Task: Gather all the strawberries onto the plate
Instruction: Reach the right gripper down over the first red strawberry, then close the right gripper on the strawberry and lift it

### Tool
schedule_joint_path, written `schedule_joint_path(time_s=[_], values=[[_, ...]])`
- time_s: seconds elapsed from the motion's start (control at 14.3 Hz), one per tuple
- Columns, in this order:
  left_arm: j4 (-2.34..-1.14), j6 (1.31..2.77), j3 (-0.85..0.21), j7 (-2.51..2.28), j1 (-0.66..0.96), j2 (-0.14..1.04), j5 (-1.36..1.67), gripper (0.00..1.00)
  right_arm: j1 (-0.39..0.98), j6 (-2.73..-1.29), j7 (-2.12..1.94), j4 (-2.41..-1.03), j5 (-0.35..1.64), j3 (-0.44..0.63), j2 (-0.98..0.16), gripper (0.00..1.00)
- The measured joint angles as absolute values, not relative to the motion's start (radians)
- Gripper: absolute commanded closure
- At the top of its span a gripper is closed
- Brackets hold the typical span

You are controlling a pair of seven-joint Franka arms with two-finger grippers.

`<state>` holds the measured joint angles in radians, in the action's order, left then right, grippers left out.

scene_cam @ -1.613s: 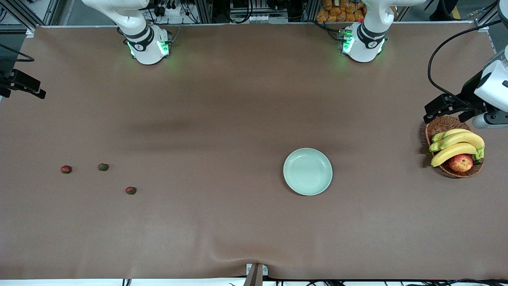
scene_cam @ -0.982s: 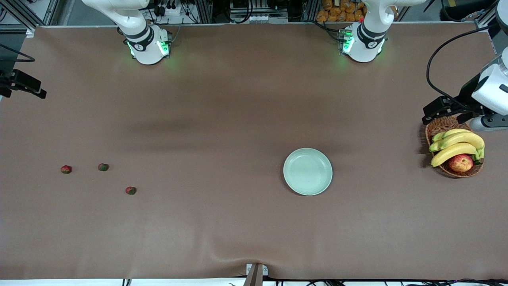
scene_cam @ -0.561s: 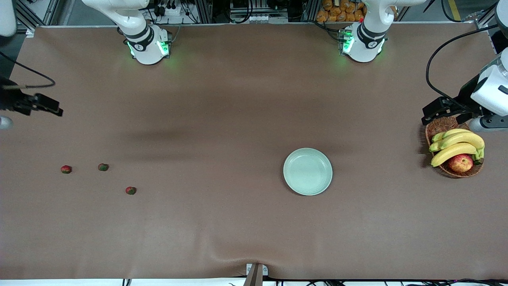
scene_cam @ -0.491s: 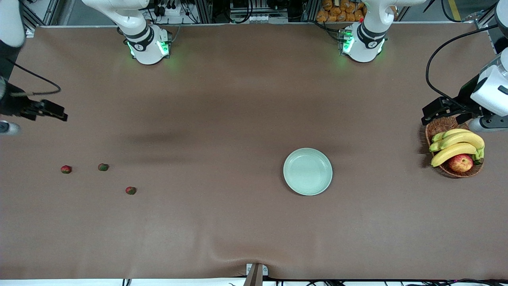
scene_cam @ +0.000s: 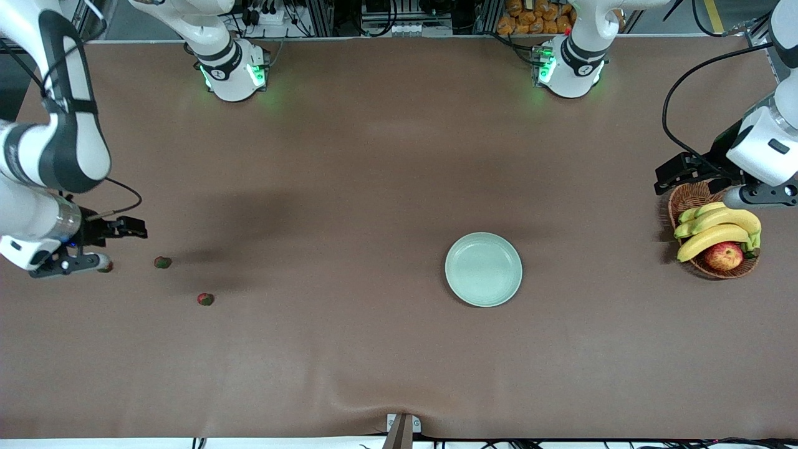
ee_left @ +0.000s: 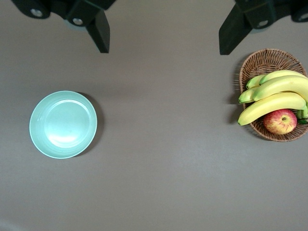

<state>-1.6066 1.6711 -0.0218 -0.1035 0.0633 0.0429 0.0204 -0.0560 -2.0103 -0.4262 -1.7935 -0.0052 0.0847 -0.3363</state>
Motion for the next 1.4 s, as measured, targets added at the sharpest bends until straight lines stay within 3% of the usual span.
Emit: schedule_joint_path(time_s=[0.35, 0.7, 1.4], values=[[-1.607, 1.671, -0.023, -0.104, 0.063, 0.043, 0.020, 0.00, -0.088, -2.164, -0.691, -1.805, -0.006, 0.087, -0.440, 0.00], [-1.607, 1.670, -0.023, -0.103, 0.063, 0.048, 0.020, 0.00, -0.099, -2.402, -0.862, -1.930, -0.006, 0.088, -0.475, 0.00], [-1.607, 1.670, -0.024, -0.103, 0.065, 0.060, 0.020, 0.00, -0.135, -2.430, -0.988, -1.940, -0.006, 0.076, -0.554, 0.00]])
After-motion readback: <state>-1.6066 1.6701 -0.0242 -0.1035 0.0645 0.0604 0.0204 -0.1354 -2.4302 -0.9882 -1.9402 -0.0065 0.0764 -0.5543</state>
